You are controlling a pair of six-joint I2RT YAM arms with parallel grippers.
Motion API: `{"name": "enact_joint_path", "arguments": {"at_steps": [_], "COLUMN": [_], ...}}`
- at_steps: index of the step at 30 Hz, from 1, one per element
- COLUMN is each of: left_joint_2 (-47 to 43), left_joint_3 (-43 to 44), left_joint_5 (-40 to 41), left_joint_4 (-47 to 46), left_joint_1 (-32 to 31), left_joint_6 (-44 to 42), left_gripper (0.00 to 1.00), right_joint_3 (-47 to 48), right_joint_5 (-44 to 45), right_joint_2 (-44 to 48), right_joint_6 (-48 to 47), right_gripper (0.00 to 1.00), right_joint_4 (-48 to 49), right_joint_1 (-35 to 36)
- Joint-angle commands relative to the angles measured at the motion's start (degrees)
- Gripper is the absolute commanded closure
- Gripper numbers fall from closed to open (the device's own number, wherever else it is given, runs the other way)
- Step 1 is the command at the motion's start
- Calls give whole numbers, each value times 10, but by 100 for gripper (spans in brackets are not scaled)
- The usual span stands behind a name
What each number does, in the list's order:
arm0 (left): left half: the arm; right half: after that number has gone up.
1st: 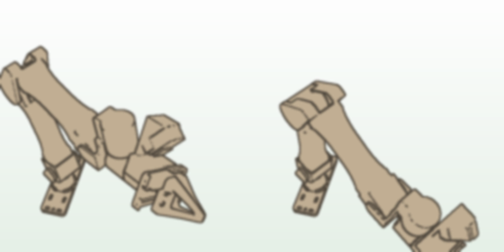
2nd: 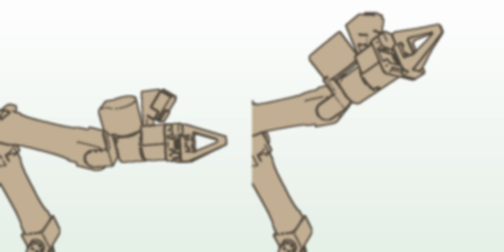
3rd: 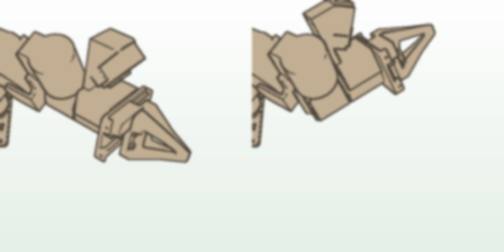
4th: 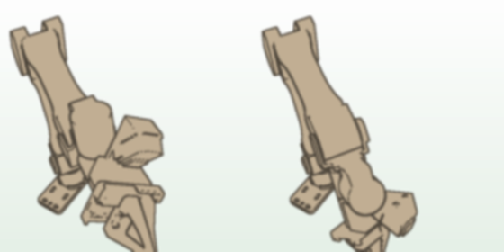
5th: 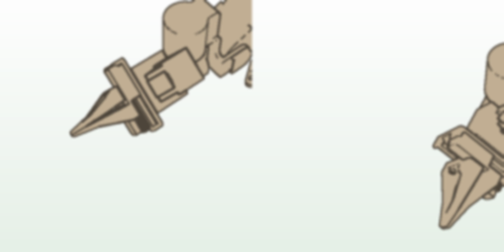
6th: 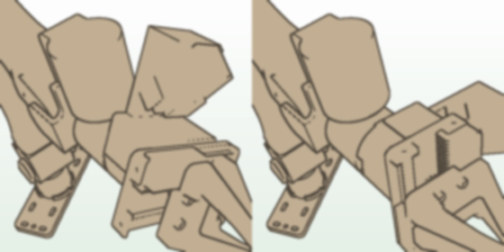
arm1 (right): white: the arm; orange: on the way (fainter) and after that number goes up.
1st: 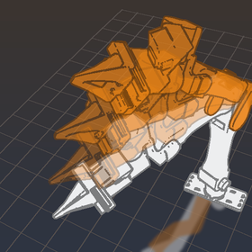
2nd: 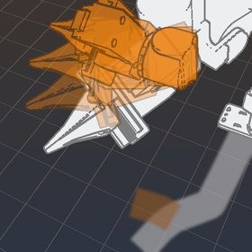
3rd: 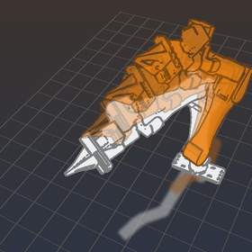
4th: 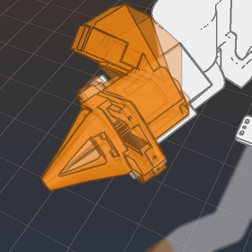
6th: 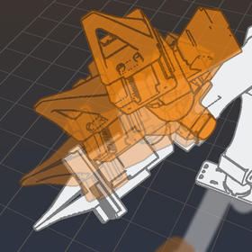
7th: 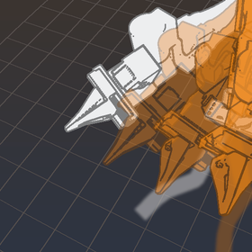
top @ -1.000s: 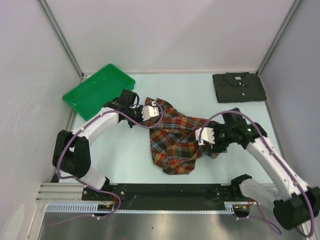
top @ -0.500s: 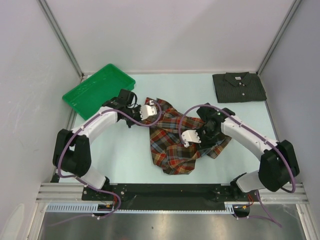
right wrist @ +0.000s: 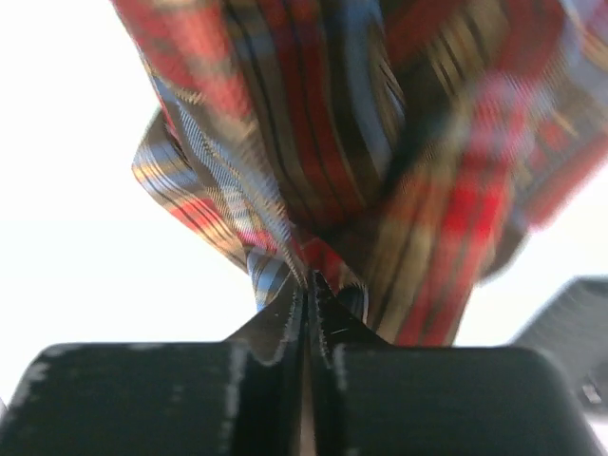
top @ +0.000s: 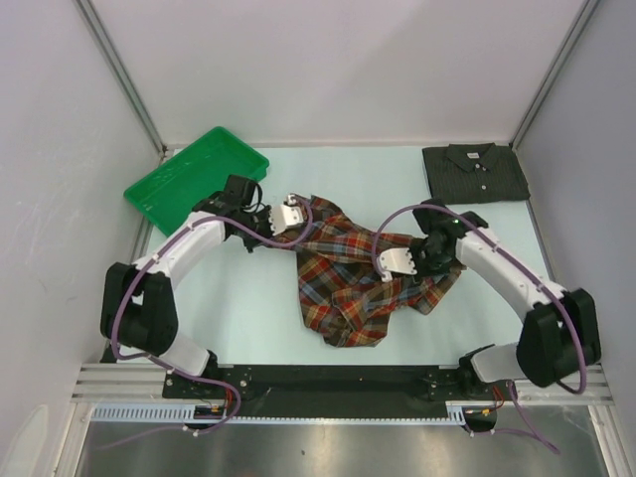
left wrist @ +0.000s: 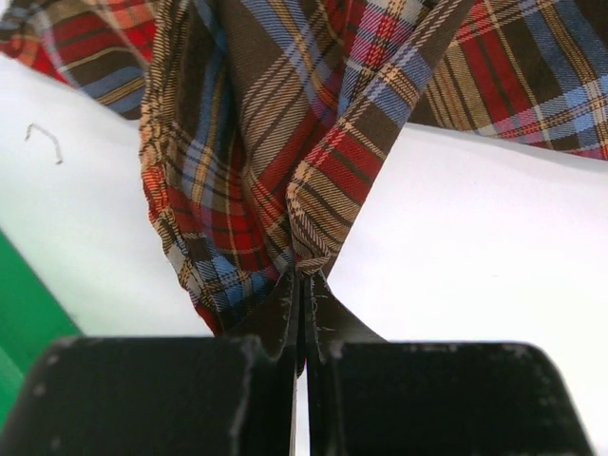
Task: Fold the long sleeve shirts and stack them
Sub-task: Flatten the shirt out
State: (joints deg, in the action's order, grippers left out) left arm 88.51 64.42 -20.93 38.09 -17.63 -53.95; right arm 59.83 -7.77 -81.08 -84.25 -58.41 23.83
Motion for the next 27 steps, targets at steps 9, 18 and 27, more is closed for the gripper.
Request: {"name": "enact_joint_path", "arguments": {"at_steps": [9,18,27], "left_joint_2": [-82,-127,-103], "left_joint_3": [64,40,45], "left_joint_5": [-62,-63,-69], "left_joint_4": [23,4,-5], "left_joint_1": [49,50,52], "left_joint_6": [96,145,151], "left_gripper": [100,100,100], "right_joint_3": [45,-39,-111], "right_joint_5": [-53,-27,21], "right_joint_2": [211,332,332], "right_joint_6": [179,388,370], "right_gripper": [100,100,45], "right_joint_4": [245,321,296], "right_joint_1": [-68,78,260]}}
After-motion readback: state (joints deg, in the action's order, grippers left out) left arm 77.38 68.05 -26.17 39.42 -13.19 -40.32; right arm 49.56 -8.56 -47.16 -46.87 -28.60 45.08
